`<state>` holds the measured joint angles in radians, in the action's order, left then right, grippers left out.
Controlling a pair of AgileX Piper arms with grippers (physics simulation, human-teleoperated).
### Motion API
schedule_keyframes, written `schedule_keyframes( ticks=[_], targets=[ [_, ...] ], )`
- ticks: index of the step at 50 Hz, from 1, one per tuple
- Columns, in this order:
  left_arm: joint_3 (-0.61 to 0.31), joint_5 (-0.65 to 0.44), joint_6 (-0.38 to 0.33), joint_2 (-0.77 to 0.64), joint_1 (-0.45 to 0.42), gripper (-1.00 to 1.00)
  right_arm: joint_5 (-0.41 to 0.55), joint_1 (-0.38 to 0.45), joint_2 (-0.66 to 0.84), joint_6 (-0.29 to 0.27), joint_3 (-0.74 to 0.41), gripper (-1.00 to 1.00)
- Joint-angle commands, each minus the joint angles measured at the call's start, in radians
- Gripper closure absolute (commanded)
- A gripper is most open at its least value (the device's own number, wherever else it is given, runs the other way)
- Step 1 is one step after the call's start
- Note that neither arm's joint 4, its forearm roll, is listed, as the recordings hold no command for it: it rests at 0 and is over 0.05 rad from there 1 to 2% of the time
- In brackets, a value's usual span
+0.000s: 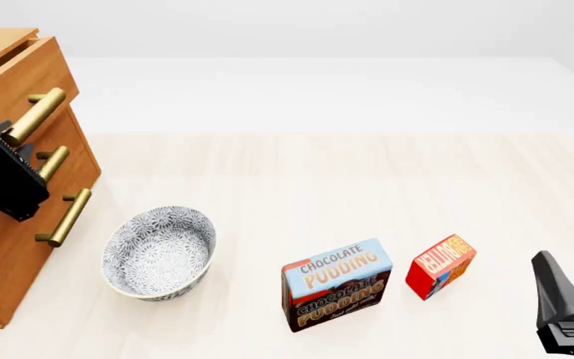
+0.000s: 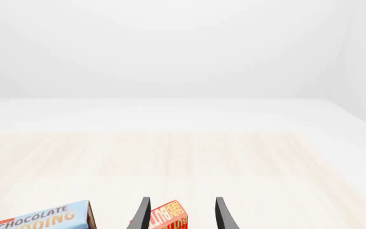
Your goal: Put the butter at the back in the top drawer of the cabinet and close it.
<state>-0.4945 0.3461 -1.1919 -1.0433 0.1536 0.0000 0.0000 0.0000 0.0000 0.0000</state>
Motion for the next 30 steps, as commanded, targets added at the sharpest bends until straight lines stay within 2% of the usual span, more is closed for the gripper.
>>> schedule_keyframes(
  ticks=[1,7,30],
  targets=[
    [0.006,0.010,-0.001,-0.010,-0.019,1.00,0.000,0.000,0.000,0.000,0.000,-1.00],
    [-0.006,-0.008,0.002,-0.001,-0.019,1.00,0.000,0.000,0.000,0.000,0.000,-1.00],
    [-0.017,0.044,0.009,-0.077,-0.050,1.00,0.000,0.000,0.000,0.000,0.000,-1.00]
  ],
)
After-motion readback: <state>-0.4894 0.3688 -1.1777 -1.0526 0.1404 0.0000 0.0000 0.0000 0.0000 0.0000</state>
